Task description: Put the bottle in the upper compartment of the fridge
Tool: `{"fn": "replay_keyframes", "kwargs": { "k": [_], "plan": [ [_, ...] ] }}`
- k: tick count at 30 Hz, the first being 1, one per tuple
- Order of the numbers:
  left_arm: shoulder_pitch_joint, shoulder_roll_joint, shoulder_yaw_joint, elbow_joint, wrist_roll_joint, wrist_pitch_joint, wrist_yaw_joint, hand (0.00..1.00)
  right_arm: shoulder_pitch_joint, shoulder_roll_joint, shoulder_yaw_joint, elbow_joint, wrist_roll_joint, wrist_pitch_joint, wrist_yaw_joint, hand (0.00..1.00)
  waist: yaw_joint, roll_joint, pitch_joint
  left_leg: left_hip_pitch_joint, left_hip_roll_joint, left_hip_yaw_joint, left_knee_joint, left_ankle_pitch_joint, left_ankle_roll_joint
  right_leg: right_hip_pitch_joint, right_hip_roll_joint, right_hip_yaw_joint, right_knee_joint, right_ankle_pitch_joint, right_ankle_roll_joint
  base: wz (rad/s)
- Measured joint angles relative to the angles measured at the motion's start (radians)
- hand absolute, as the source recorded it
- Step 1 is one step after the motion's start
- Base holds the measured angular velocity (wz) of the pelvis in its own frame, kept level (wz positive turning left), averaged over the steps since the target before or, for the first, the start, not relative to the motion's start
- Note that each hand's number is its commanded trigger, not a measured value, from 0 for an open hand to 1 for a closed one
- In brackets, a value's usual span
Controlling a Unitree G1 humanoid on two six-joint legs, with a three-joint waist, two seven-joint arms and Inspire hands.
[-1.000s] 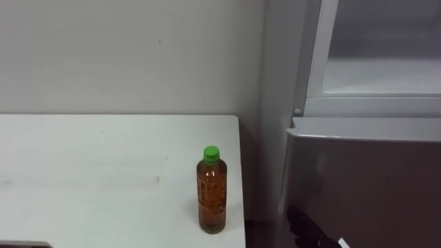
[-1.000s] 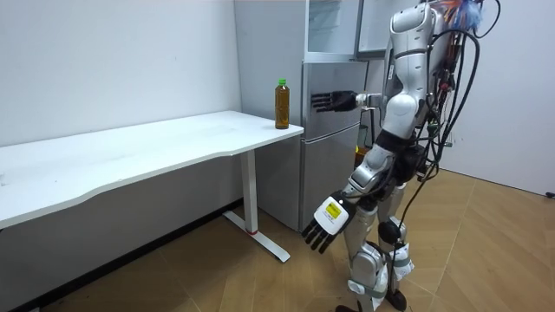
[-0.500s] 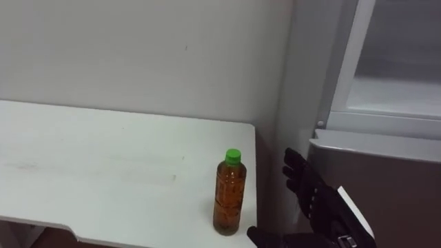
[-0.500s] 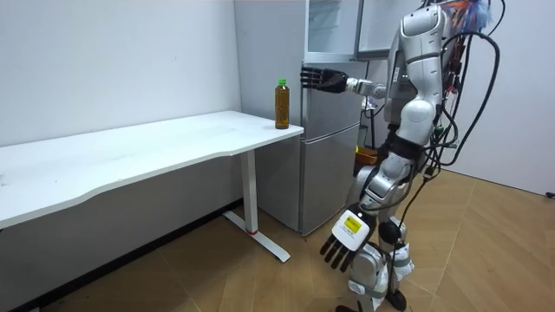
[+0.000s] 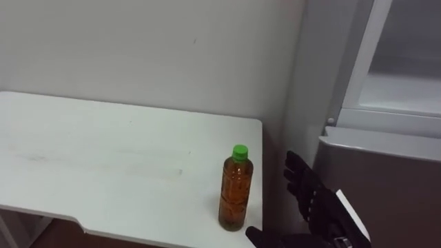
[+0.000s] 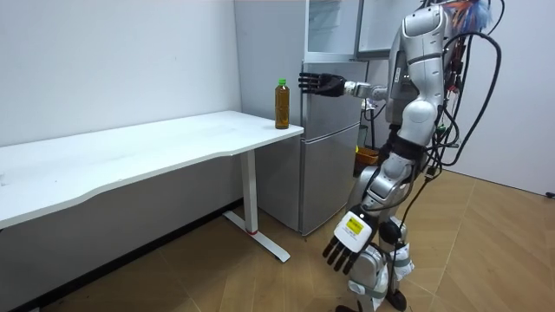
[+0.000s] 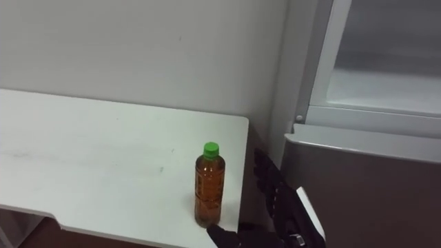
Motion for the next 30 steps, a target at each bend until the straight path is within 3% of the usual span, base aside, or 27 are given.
{"fn": "replay_keyframes", "kwargs": {
  "k": [4,11,21,30],
  "plan": [
    [-0.008,0.000,0.001,-0.003,0.002,0.021,-0.020,0.00,-0.025,0.000,0.001,0.020,0.012,0.001,-0.012,0.00,0.008,0.000,-0.0006,-0.017,-0.002,-0.007,0.002,0.001,0.001,-0.015,-0.002,-0.010,-0.001,0.001,0.000,0.06],
    [-0.012,-0.001,-0.002,-0.011,0.002,0.026,-0.027,0.00,-0.089,-0.004,0.023,0.062,0.020,0.001,-0.074,0.00,0.012,-0.005,-0.0027,-0.047,-0.001,-0.006,0.001,0.002,0.000,-0.046,-0.001,-0.010,0.005,0.002,-0.002,-0.01],
    [-0.021,-0.001,-0.012,-0.010,0.004,0.058,-0.014,0.00,-0.221,0.003,0.083,0.212,0.056,0.001,-0.136,0.00,0.015,-0.003,0.0027,-0.071,-0.003,-0.030,0.001,0.007,0.001,-0.048,-0.005,-0.045,0.003,0.003,-0.002,0.09],
    [-0.052,0.001,-0.038,-0.010,0.003,0.072,-0.018,0.00,-0.241,0.004,0.088,0.215,0.064,0.002,-0.144,0.00,0.038,-0.002,0.0062,-0.100,-0.006,-0.032,0.002,0.013,0.004,-0.081,-0.011,-0.048,0.019,0.003,-0.002,0.02]
  ]
}}
